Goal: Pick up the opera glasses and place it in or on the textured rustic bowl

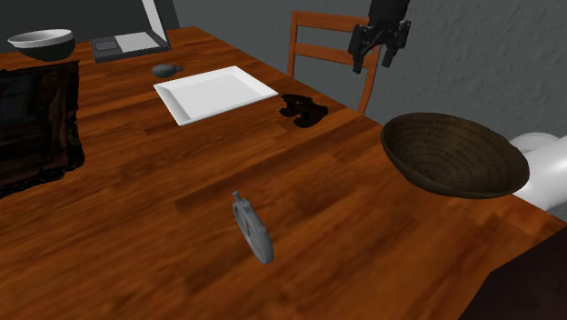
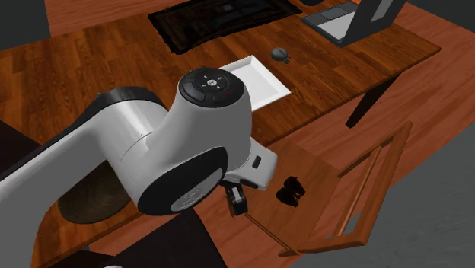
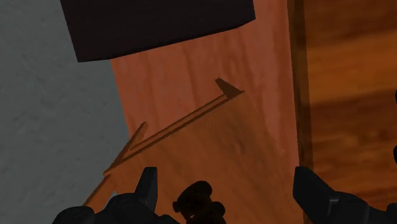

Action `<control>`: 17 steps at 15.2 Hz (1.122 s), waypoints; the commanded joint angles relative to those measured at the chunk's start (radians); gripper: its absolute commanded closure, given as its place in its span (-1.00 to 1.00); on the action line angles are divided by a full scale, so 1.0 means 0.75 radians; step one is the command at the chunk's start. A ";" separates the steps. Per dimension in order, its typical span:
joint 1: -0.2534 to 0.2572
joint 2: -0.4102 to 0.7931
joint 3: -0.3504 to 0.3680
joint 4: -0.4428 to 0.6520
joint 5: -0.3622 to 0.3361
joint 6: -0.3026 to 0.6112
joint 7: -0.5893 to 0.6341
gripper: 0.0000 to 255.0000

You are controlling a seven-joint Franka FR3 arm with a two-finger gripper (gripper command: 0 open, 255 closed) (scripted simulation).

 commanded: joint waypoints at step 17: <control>0.046 0.640 0.294 0.555 0.168 -0.015 0.703 -1.00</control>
